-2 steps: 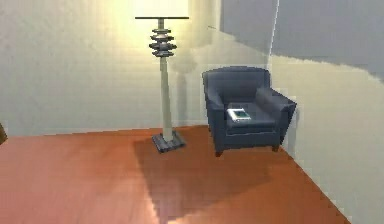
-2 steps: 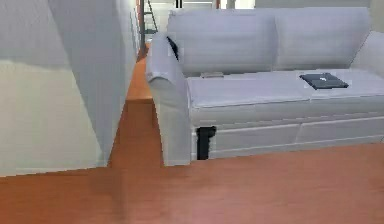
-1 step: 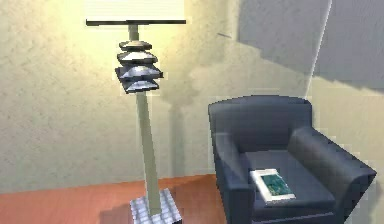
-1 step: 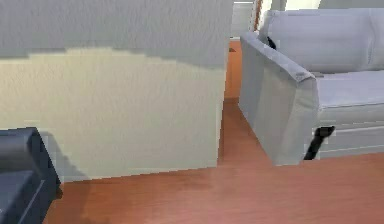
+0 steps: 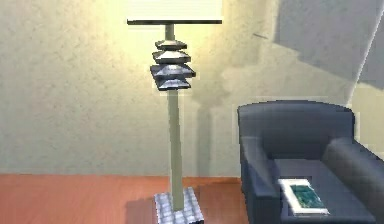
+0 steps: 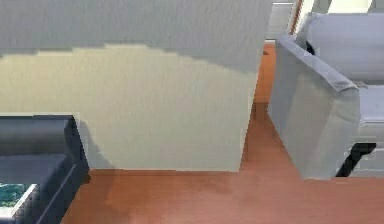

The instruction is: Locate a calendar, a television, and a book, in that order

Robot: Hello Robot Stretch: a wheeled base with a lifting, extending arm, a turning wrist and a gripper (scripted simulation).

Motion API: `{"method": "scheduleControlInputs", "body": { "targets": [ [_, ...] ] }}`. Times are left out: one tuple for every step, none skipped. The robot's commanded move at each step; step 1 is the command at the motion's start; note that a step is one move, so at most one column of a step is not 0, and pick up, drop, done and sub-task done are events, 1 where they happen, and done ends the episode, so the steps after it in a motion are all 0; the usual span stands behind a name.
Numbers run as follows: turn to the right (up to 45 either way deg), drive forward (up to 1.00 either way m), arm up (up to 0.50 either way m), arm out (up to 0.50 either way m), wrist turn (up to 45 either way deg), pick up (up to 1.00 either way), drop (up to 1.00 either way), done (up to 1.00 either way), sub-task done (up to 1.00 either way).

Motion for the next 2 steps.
{"method": "scheduleControlInputs", "body": {
  "targets": [
    [0.0, 0.3, 0.0, 0.0, 0.0, 0.0, 0.0, 0.0, 0.0],
    [45.0, 0.0, 0.0, 0.0, 0.0, 0.0, 0.0, 0.0, 0.0]
  ]
}}
